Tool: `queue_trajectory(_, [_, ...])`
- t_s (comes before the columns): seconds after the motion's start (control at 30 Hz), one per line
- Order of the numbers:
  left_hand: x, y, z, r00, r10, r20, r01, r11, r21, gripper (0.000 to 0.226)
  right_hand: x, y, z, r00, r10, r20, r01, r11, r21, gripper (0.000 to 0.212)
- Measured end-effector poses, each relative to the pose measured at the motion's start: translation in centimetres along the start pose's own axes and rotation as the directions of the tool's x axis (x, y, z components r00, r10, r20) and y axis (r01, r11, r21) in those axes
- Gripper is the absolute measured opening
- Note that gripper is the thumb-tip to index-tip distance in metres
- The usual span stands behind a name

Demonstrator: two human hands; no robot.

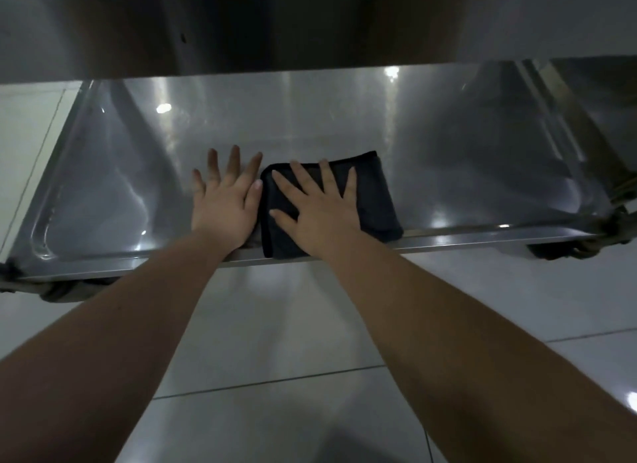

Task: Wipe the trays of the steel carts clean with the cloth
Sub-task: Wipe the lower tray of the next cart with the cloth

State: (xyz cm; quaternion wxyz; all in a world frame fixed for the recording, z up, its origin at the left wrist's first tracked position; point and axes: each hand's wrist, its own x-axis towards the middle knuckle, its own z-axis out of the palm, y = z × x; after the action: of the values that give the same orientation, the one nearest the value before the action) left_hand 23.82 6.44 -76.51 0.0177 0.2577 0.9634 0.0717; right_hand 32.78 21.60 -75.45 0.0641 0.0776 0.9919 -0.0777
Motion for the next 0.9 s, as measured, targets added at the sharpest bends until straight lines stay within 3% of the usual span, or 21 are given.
queue_trajectory(0.17, [0.3, -0.1, 0.5, 0.998, -0.055, 0.042, 0.055, 0.998, -0.002, 0.054, -1.2, 2.6, 0.8, 0.996, 0.072, -0.044, -0.073, 0.997, -0.013, 0.067])
queue_trajectory(0.43, [-0.1, 1.3, -0.3, 0.999, 0.015, 0.041, -0.020, 0.992, 0.122, 0.057, -5.1, 16.5, -0.9, 0.960, 0.278, 0.005, -0.277, 0.959, -0.062, 0.070])
queue_trajectory(0.63, [0.8, 11.1, 0.6, 0.980, 0.188, 0.063, -0.193, 0.978, 0.078, 0.057, -4.9, 16.1, -0.4, 0.970, 0.240, -0.047, -0.243, 0.969, -0.051, 0.068])
queue_trajectory(0.77, [1.8, 17.5, 2.2, 0.986, 0.153, 0.065, -0.152, 0.988, -0.015, 0.053, -4.9, 16.1, -0.4, 0.964, 0.261, -0.057, -0.264, 0.963, -0.053, 0.068])
queue_trajectory(0.9, [2.0, 18.5, 3.1, 0.991, 0.121, 0.057, -0.120, 0.993, -0.014, 0.052, -5.0, 16.5, -0.6, 0.961, 0.269, -0.056, -0.271, 0.962, -0.025, 0.072])
